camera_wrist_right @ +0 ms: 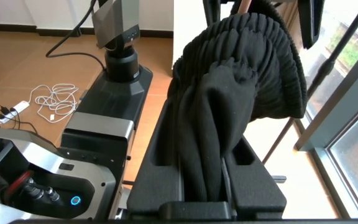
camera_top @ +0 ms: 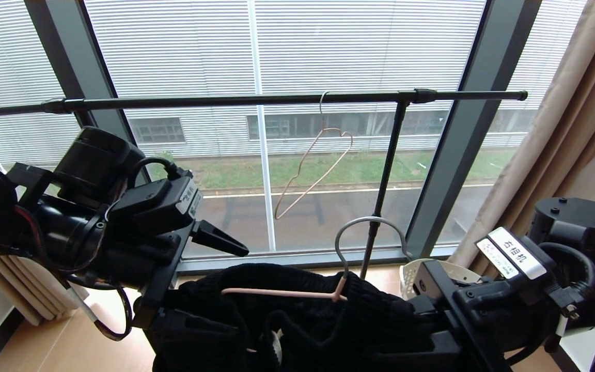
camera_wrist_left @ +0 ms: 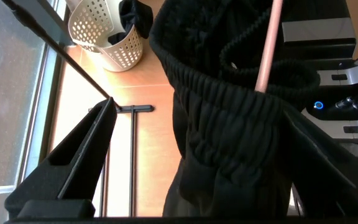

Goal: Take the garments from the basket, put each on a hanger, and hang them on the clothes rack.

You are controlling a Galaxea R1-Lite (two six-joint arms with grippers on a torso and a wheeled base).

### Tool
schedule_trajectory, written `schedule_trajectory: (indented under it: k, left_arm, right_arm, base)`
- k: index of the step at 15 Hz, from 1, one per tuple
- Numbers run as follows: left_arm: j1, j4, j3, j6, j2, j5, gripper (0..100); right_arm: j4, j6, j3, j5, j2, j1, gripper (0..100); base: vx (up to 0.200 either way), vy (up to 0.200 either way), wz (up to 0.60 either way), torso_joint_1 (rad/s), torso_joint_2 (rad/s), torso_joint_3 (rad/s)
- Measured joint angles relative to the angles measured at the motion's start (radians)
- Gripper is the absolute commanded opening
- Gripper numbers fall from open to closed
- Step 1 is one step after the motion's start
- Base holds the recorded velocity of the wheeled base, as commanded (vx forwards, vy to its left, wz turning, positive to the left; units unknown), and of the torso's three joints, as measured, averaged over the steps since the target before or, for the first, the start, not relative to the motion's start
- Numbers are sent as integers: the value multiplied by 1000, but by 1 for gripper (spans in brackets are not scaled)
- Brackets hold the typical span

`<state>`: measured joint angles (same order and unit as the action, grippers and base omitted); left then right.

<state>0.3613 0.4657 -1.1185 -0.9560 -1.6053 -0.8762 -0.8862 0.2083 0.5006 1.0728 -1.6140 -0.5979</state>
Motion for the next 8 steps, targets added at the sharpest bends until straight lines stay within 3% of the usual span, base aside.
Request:
schedule_trajectory:
  k: [1,8]
  left_arm:
    - [1,0,5,0,-1,0,0]
    - [4,-1,16,-4,3,1,0]
  right_arm:
    - [0,0,2,0,-1,0,0]
    - [-8,2,6,-1,-5,9,0]
  base:
    - [0,0,0,0,0,0]
    - [0,0,0,0,0,0]
